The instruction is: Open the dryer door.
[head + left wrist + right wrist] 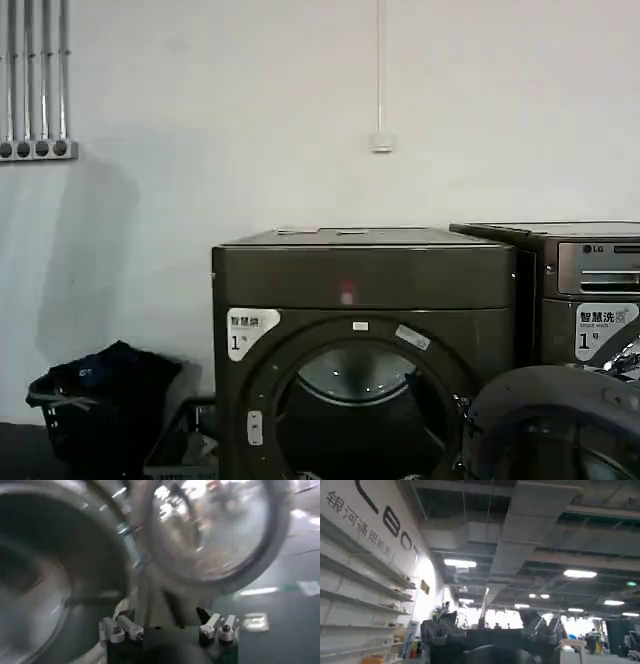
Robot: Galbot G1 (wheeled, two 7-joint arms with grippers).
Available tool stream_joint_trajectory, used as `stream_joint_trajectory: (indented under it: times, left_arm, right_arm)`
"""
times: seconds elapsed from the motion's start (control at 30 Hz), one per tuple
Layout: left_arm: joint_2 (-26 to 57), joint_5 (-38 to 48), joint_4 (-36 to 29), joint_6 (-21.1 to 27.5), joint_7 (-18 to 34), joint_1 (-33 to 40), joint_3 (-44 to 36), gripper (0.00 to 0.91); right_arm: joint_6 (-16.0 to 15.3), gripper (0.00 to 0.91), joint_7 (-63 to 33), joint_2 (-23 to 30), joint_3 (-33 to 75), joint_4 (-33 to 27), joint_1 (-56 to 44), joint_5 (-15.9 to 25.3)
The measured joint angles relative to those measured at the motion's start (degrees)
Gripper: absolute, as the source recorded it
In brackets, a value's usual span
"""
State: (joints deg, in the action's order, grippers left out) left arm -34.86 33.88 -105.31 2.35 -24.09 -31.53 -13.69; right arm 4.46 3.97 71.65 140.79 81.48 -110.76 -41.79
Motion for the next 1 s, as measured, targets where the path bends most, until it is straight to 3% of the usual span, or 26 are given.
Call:
stream_joint_trajectory:
  times: [0.37, 0.5, 0.77, 1.0]
  left_arm:
    - [10.96, 4.57, -4.35, 14.15, 5.31, -13.40, 18.10, 0.907]
    - [14.18, 6.62, -4.96, 18.54, 5.04, -15.81, 21.92, 0.907]
    - [23.71, 17.56, -6.86, 31.46, 3.89, -17.37, 24.96, 0.907]
    - [33.18, 32.45, -9.31, 39.96, 12.49, -20.22, 25.52, 0.907]
  right_arm:
    - [0.07, 0.907, 0.53, -1.95, -1.90, -1.33, 2.17, 2.16]
    - [0.09, 0.907, 0.57, -2.95, -1.88, -2.46, 2.12, 2.26]
    - [0.81, 0.907, 1.25, -5.67, -1.42, -6.56, 1.21, 2.83]
    - [0.66, 0.907, 1.23, -7.49, -2.40, -8.06, 1.95, 3.32]
